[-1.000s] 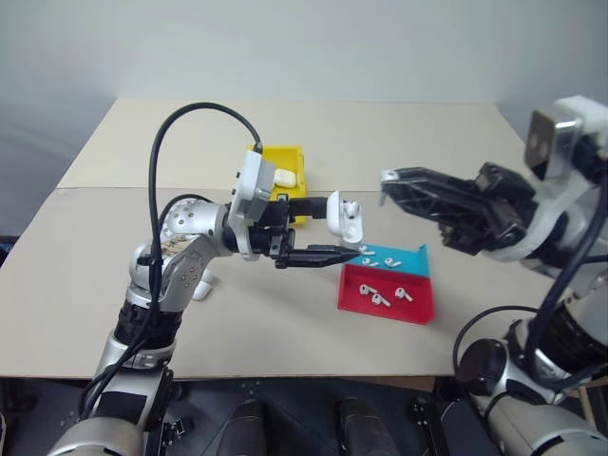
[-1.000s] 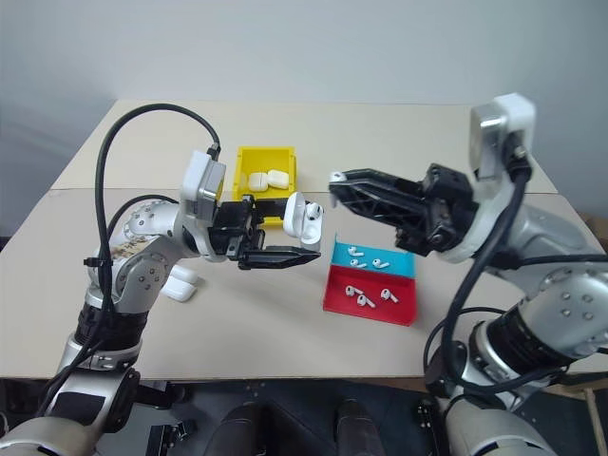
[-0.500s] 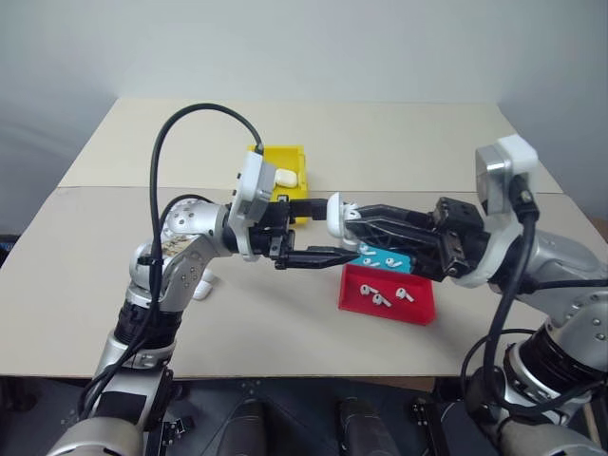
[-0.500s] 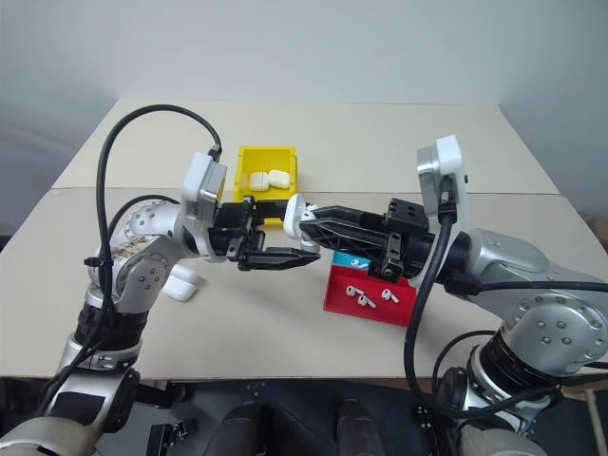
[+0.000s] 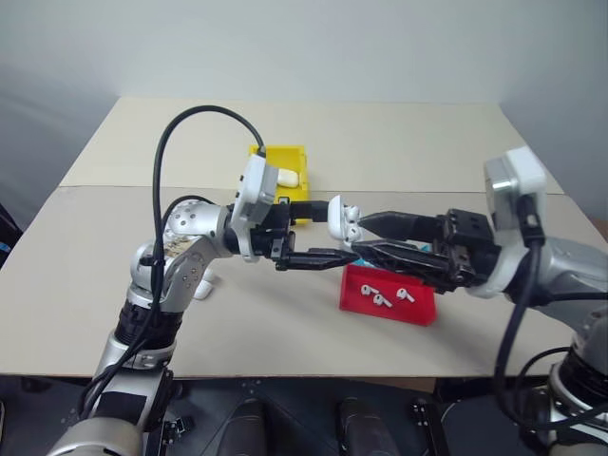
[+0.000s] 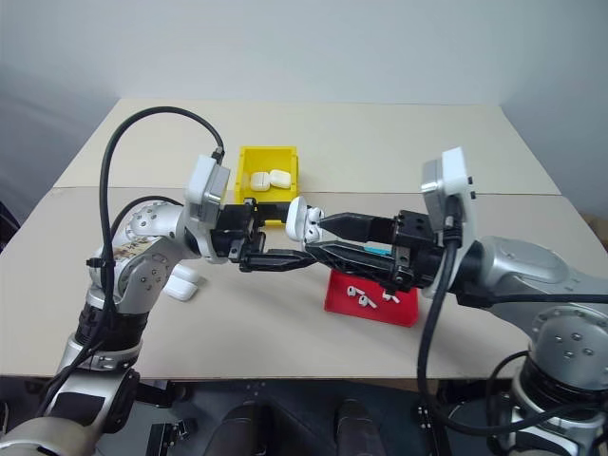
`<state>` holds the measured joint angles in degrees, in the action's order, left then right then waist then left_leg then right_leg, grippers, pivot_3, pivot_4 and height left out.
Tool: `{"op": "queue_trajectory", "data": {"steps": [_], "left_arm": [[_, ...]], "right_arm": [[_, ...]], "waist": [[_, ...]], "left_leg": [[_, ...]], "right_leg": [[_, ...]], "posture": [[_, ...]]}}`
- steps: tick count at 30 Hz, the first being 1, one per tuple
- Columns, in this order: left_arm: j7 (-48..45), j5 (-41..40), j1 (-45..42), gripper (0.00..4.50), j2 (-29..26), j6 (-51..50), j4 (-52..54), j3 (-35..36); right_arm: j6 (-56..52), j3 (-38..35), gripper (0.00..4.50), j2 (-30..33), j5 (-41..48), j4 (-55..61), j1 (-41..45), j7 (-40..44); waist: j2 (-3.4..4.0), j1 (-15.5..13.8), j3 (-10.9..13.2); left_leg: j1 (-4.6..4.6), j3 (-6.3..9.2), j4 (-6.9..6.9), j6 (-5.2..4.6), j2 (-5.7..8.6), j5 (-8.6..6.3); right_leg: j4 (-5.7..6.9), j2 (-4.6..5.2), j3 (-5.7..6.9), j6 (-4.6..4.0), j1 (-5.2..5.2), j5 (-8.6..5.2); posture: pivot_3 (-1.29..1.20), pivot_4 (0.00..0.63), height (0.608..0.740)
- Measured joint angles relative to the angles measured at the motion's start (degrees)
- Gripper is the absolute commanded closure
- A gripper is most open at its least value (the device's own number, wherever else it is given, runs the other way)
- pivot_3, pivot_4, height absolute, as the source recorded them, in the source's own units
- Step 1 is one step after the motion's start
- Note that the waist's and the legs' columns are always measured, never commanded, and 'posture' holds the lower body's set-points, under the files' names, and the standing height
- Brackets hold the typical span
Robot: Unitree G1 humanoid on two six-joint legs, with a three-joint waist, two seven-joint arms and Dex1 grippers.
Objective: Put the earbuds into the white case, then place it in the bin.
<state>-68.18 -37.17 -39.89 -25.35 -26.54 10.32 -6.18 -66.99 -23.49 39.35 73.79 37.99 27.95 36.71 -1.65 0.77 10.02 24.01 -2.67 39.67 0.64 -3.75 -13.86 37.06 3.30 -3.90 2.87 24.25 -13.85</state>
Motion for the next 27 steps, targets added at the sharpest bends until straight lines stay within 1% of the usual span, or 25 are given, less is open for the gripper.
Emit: {"op": "queue_trajectory", "data": {"steps": [1,4,6,7,9,10,11,15,18,19,21,24,27], "left_arm": [[0.00,0.00,0.00,1.70,0.15,0.02,0.00,-0.01],[0.04,0.05,0.00,1.70,0.55,0.04,-0.05,-0.07],[0.14,0.38,0.01,1.70,1.01,0.07,-0.19,-0.38],[0.24,1.10,0.01,1.70,1.27,0.10,-0.44,-0.82],[0.62,1.71,0.03,1.70,1.90,0.11,-1.24,-1.62],[0.94,2.16,0.02,1.70,2.28,0.11,-1.52,-2.03],[1.46,2.99,-0.01,1.70,2.73,0.12,-1.90,-2.62],[2.53,5.25,-0.19,1.70,3.71,0.50,-2.94,-3.73],[2.95,6.81,-0.72,1.70,5.03,1.33,-4.58,-4.59],[2.98,6.90,-0.88,1.70,5.28,1.38,-4.65,-4.82],[2.98,7.67,-1.36,1.70,5.82,1.67,-4.89,-5.16],[2.98,8.11,-2.20,1.70,6.13,2.60,-5.75,-5.22],[3.67,8.82,-2.17,1.70,6.46,2.67,-6.67,-5.31]], "right_arm": [[0.21,-0.16,1.93,1.15,1.08,-0.30,-0.27,0.36],[1.03,-0.73,2.52,5.13,4.10,-1.00,-1.26,2.04],[1.28,-0.42,3.17,8.34,4.53,-2.88,0.01,2.04],[1.28,0.61,3.52,10.92,4.07,-4.48,2.67,1.90],[1.28,2.79,4.24,14.08,2.63,-6.60,7.41,1.97],[1.29,4.13,4.48,14.99,1.82,-7.60,9.87,2.02],[1.34,6.38,4.48,15.97,0.66,-8.95,13.36,2.41],[1.42,13.40,4.48,16.80,-3.28,-11.51,20.50,5.02],[0.43,21.55,4.48,14.86,-7.28,-13.46,30.19,5.69],[0.29,22.95,4.48,14.58,-8.02,-13.57,31.51,5.84],[-0.99,29.43,4.48,14.08,-12.03,-13.79,36.02,7.28],[-1.21,36.26,4.48,13.20,-17.16,-13.85,38.25,10.23],[-0.91,38.66,4.48,13.13,-20.92,-13.78,38.58,12.60]], "waist": [[0.00,0.00,0.00],[-0.01,-0.01,0.00],[-0.01,0.03,0.00],[0.00,0.21,0.00],[0.00,0.33,0.00],[0.00,0.37,0.00],[0.00,0.36,0.00],[0.00,0.13,0.00],[0.00,0.15,0.00],[0.00,0.10,0.00],[0.00,0.06,0.00],[0.00,-0.19,0.00],[0.00,-0.34,0.00]], "left_leg": [[0.00,0.00,0.00,0.00,0.00,0.00],[0.00,0.01,0.01,0.00,0.00,0.00],[-0.01,-0.01,0.03,0.00,0.02,0.00],[-0.04,-0.04,0.05,0.00,0.01,0.00],[-0.09,-0.05,0.02,0.00,-0.01,0.00],[-0.10,-0.05,0.00,-0.01,-0.01,0.00],[-0.10,-0.05,-0.03,-0.01,-0.01,0.00],[0.08,-0.05,-0.03,-0.01,0.00,0.00],[0.14,-0.04,0.01,-0.01,-0.01,0.00],[0.15,-0.03,0.00,-0.01,-0.01,0.00],[0.19,-0.03,0.00,-0.01,-0.01,0.00],[0.25,-0.02,0.04,-0.01,0.00,0.00],[0.32,-0.02,0.07,-0.02,0.01,-0.01]], "right_leg": [[-0.01,0.01,0.00,0.00,-0.01,0.00],[0.00,0.00,0.00,0.00,-0.02,0.00],[0.00,0.01,-0.01,0.01,-0.03,0.01],[0.00,0.01,-0.04,0.02,-0.02,0.01],[0.00,-0.02,-0.05,0.01,-0.03,0.01],[0.00,-0.02,-0.05,0.01,-0.02,0.01],[0.00,-0.02,-0.06,0.00,-0.01,0.00],[-0.06,0.00,-0.05,0.00,0.11,0.00],[-0.02,0.00,-0.03,0.01,0.19,0.00],[-0.03,-0.01,-0.02,0.01,0.19,0.00],[-0.02,-0.01,-0.01,0.00,0.24,0.00],[-0.04,0.02,0.01,0.01,0.24,0.00],[-0.06,0.04,0.03,0.02,0.26,0.01]], "posture": [[0.00,0.150,0.740],[0.00,0.150,0.740],[0.00,0.150,0.740],[0.00,0.150,0.740],[0.00,0.150,0.740],[0.00,0.150,0.740],[0.00,0.150,0.740],[0.00,0.150,0.740],[0.00,0.150,0.740],[0.00,0.150,0.740],[0.00,0.150,0.740],[0.00,0.150,0.740],[0.00,0.150,0.740]]}}
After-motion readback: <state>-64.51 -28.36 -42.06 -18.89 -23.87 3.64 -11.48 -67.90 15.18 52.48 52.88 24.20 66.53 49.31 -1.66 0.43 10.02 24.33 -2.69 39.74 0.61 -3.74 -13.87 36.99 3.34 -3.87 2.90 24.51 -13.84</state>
